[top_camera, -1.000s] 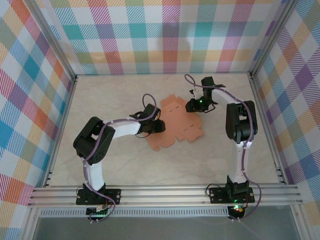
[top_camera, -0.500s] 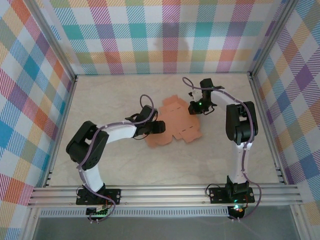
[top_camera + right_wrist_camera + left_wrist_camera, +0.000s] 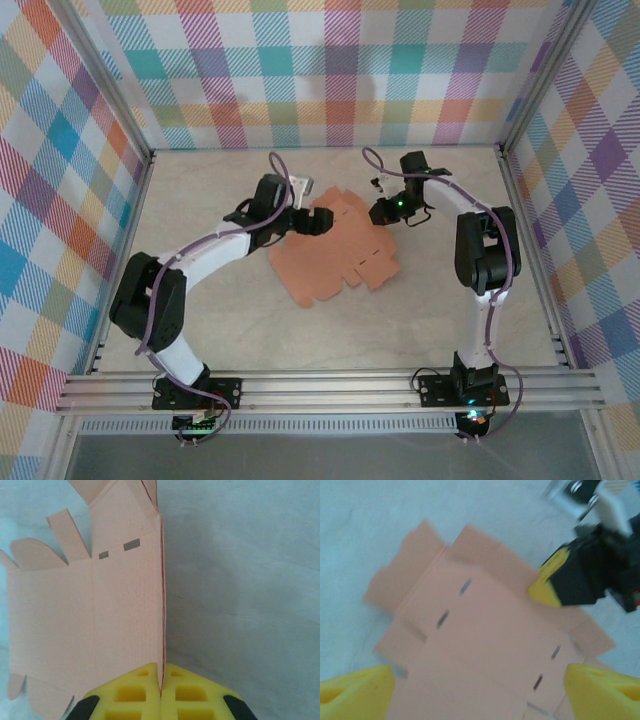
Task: Fold the paper box
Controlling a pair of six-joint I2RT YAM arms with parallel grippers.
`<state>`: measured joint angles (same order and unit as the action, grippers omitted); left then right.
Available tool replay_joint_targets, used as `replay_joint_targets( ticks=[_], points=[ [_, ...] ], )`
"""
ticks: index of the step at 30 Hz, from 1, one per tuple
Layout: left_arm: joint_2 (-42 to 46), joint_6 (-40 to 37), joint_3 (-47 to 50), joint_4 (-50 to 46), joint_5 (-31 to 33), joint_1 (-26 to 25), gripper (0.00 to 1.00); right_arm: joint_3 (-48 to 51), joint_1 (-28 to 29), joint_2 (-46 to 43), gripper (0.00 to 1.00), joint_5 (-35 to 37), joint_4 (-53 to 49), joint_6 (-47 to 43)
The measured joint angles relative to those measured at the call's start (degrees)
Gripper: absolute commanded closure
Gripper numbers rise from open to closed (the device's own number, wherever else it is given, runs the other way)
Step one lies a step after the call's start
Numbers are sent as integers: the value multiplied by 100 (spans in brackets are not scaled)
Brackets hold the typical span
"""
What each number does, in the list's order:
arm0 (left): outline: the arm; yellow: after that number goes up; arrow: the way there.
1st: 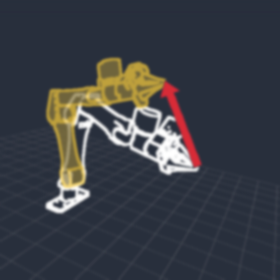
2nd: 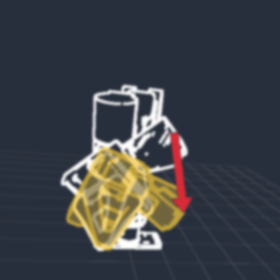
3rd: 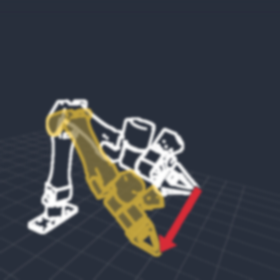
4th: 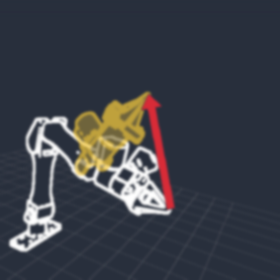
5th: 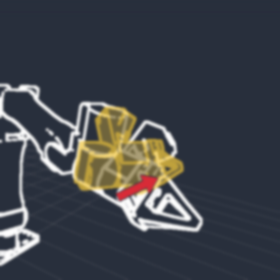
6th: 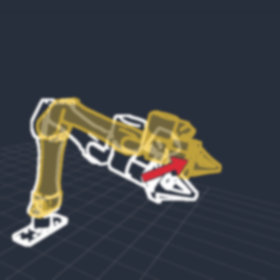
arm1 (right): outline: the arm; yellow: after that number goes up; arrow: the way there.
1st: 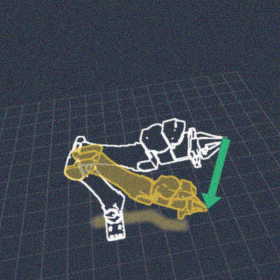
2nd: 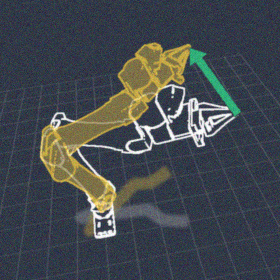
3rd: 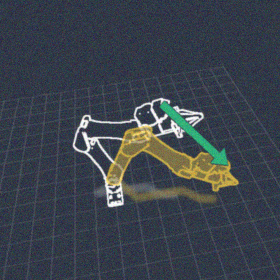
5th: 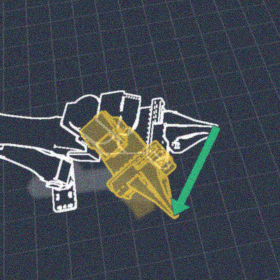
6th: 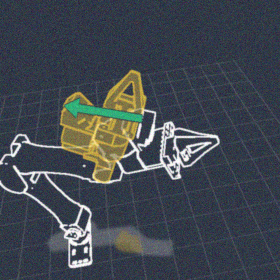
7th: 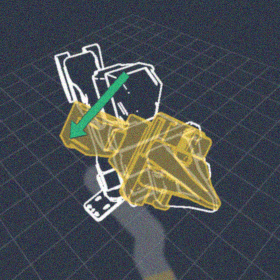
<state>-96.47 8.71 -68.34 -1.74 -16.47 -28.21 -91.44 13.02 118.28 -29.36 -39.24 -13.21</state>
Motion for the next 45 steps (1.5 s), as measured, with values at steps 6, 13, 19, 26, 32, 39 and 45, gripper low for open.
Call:
replay_joint_targets(
  ticks=[6,13,19,26,32,39,45],
  points=[
    [-999,-647,-1729,-457,-1008,245,33,-442,11,-70,100,-439,-516,-278],
    [-1941,-964,-3128,-1515,-1652,393,37,-693,11,-229,100,-669,-1047,-494],
    [-2221,-1073,-3508,-2031,-1869,398,44,-855,11,-232,100,-820,-1408,-614],
    [-2221,-1147,-3510,-2157,-1906,398,35,-855,11,-232,100,-1005,-1661,-743],
    [-2321,-1150,-3630,-2271,-1878,402,36,-931,11,-232,100,-1099,-1805,-837],
    [-2538,-1069,-3738,-2256,-2061,400,55,-1049,11,-229,100,-1121,-1882,-850],
    [-2531,-999,-3659,-2081,-2166,398,55,-1226,11,-214,100,-1003,-1888,-741]
  ],
)
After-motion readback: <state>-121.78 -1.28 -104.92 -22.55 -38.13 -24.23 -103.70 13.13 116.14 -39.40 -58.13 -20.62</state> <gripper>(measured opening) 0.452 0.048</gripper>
